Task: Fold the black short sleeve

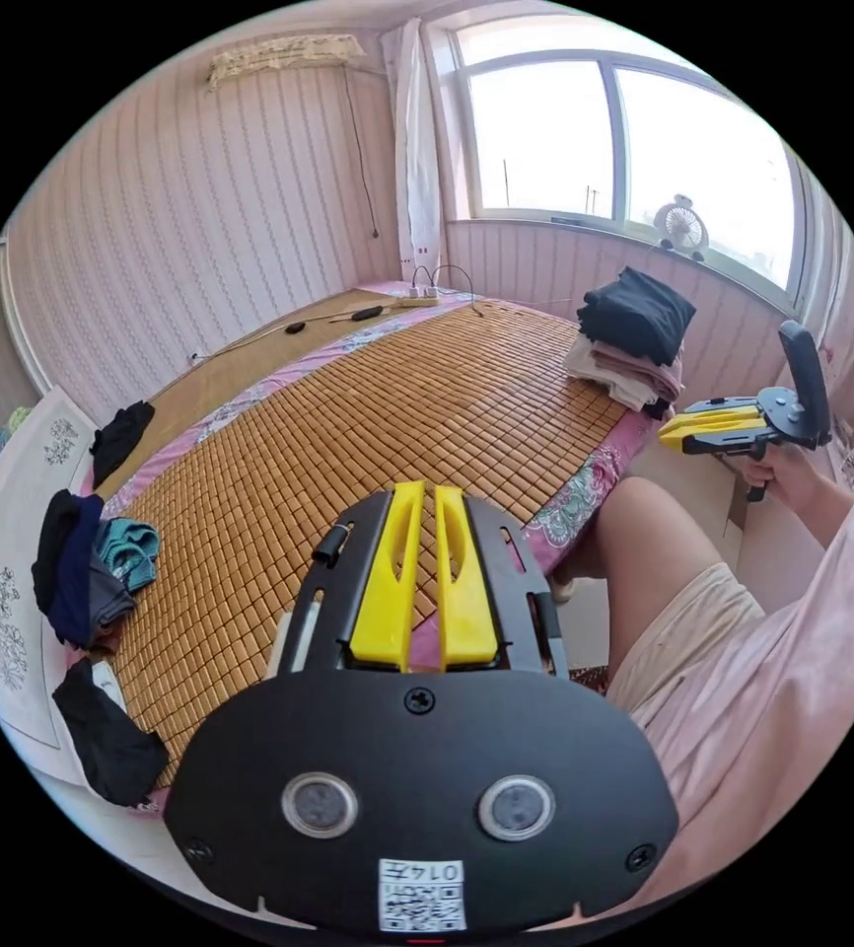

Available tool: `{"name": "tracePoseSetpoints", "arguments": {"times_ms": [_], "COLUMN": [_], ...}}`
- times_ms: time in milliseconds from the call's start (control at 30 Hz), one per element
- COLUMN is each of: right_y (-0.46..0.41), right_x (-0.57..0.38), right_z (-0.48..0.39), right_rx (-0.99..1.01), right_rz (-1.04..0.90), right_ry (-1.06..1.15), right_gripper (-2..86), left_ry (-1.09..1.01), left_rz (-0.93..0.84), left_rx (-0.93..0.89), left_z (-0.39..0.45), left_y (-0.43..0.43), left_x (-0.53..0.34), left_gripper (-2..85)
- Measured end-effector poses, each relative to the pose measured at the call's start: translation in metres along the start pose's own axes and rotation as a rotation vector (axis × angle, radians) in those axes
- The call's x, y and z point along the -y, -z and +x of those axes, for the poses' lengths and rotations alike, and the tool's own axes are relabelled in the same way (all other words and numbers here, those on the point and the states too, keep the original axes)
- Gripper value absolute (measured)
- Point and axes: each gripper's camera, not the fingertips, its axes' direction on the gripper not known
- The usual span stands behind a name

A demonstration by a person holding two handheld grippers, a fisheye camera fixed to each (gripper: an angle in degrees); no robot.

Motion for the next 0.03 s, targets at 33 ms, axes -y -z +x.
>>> {"name": "tracePoseSetpoints", "arguments": {"times_ms": [33], "right_y": [-0.0028], "right_x": [0.0086], "right_z": [-0.012], "right_rx": [0.009], "right_rz": [0.007], "right_ry": [0.023], "right_gripper": [3.0], "left_ry": [0.027], "left_rz": [0.021], "left_rx": [0.013], "left_z": [-0.016], "left_y": [0.018], "left_x": [-0.0173], "left_gripper": [0.7]}}
